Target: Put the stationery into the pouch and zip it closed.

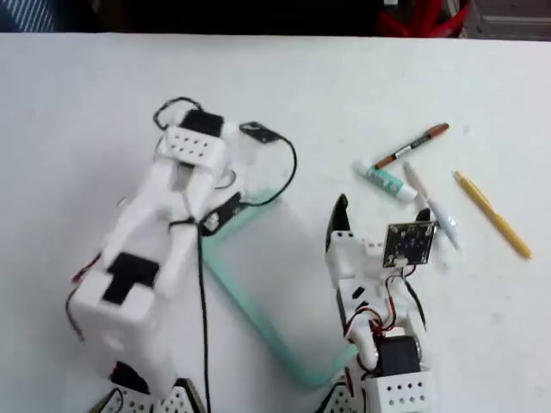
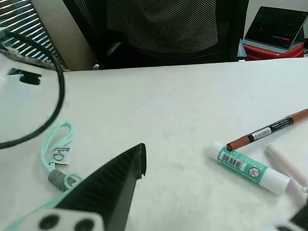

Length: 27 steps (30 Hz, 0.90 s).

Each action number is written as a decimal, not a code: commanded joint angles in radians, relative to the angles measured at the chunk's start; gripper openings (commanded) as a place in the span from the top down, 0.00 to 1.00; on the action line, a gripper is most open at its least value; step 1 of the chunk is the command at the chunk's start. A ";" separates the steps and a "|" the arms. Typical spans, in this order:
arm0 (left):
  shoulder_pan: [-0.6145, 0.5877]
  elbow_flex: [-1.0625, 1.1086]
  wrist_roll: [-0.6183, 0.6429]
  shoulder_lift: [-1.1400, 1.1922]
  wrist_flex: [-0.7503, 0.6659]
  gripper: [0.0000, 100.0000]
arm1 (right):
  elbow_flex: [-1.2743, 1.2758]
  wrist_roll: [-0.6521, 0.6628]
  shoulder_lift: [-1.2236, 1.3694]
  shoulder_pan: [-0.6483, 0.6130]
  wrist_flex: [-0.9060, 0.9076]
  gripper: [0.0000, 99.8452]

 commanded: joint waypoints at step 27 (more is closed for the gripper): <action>-0.156 1.017 0.384 -0.828 -0.707 0.76 | -0.261 0.423 0.369 -0.150 0.213 0.98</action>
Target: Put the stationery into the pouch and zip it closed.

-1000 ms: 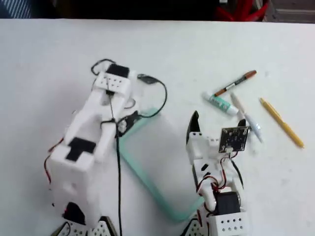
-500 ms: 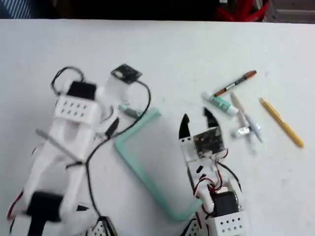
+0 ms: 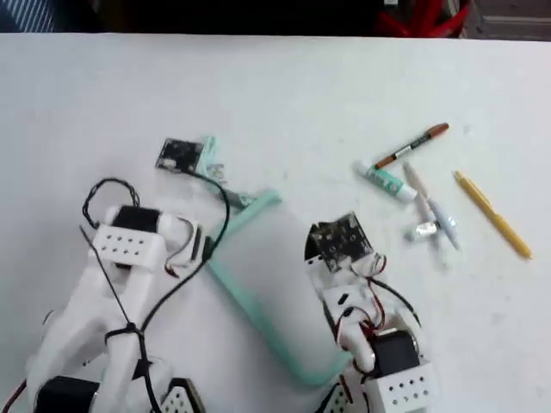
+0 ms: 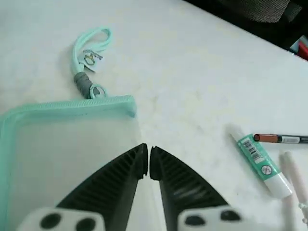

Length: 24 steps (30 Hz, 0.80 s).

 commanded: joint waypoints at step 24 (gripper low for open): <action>0.044 0.023 0.031 -0.033 0.000 0.65 | -0.594 0.063 1.351 0.076 -0.122 0.98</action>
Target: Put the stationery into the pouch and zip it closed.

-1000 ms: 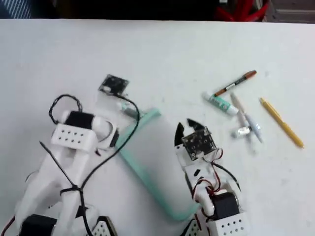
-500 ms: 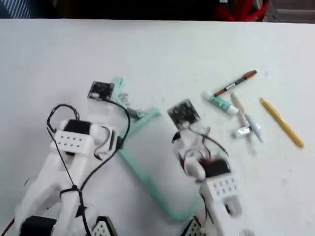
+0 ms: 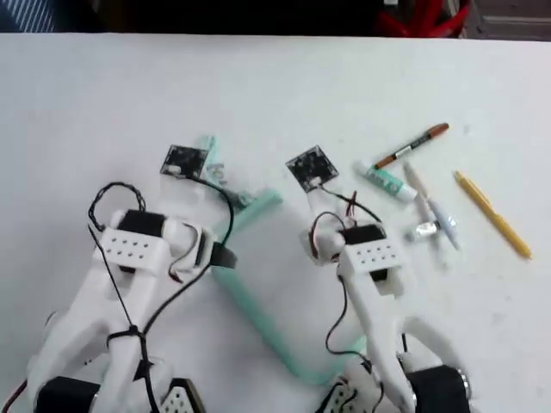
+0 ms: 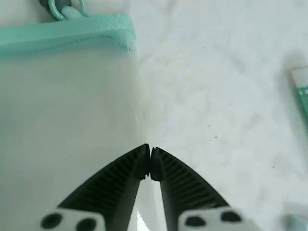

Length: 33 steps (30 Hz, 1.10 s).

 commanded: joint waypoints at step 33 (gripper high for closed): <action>-0.110 -0.241 0.009 0.354 0.044 0.65 | -0.319 0.077 0.295 0.045 0.255 0.71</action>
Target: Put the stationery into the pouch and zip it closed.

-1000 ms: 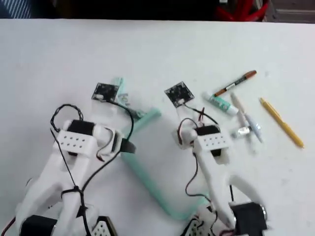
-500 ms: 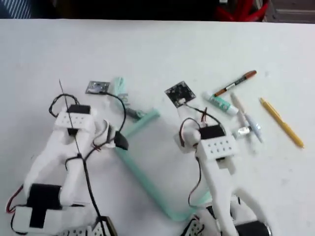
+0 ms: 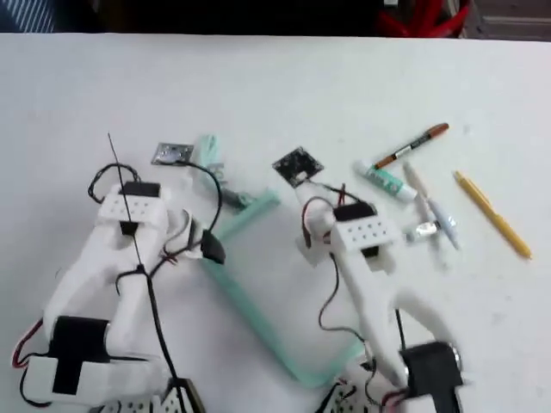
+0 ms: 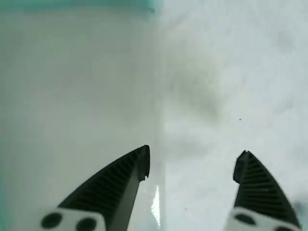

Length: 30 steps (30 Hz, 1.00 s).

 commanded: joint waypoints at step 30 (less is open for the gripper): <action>-0.010 -0.002 0.005 -0.199 0.087 0.60 | 0.083 0.015 -0.097 -0.085 0.008 0.72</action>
